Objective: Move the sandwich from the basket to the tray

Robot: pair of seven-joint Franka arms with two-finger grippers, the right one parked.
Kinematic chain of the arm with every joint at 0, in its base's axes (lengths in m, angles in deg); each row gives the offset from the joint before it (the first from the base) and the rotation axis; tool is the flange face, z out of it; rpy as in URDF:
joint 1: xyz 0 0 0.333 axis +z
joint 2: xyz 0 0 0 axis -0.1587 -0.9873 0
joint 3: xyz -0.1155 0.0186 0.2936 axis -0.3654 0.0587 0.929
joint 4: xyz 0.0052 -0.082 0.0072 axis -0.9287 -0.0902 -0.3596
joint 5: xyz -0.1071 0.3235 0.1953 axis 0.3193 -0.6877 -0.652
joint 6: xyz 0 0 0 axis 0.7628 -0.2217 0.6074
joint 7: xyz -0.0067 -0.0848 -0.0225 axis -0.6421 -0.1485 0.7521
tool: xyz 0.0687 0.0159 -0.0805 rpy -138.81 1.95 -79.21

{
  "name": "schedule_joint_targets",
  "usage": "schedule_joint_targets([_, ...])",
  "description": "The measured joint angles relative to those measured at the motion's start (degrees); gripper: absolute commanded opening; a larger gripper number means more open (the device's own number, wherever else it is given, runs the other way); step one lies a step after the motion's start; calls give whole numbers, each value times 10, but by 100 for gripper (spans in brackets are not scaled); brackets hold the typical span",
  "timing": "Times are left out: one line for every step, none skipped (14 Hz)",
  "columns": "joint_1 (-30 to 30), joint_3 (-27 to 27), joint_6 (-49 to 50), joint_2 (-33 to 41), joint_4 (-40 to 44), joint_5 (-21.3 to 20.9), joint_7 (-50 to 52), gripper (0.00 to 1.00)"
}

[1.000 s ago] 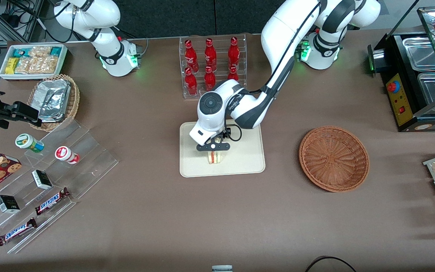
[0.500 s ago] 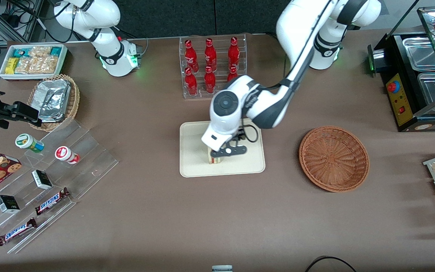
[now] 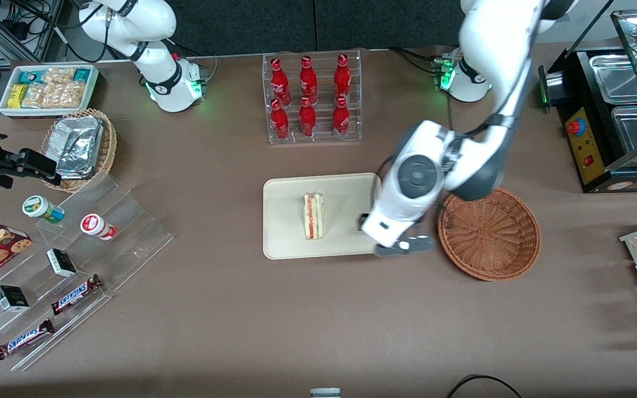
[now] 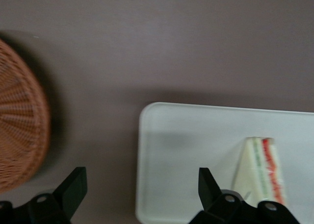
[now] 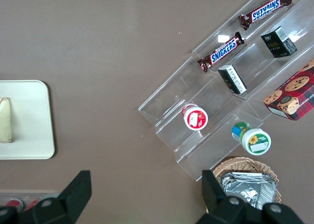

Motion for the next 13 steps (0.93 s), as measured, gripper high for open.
schedule_joint_targets([19, 0, 11, 13, -13, 0, -28, 100])
schedule_joint_targets([36, 0, 25, 24, -21, 0, -55, 100])
schedule_joint_targets([52, 1, 35, 33, -28, 0, -82, 100])
schedule_joint_targets([68, 1, 40, 43, -37, 0, -110, 100])
schedule_joint_targets([84, 1, 42, 57, -49, 0, -137, 100])
schedule_joint_targets([97, 1, 45, 73, -62, 0, -158, 100])
schedule_joint_targets([108, 1, 55, 90, -73, 0, -171, 100])
schedule_joint_targets([118, 0, 72, 110, -79, 0, -177, 100])
schedule_joint_targets([126, 0, 97, 128, -82, 0, -185, 100])
schedule_joint_targets([135, -1, 126, 148, -82, 0, -198, 100])
schedule_joint_targets([144, -1, 158, 170, -82, 0, -214, 100])
schedule_joint_targets([156, -1, 190, 193, -82, 0, -230, 100])
schedule_joint_targets([169, -1, 215, 217, -82, 0, -249, 100])
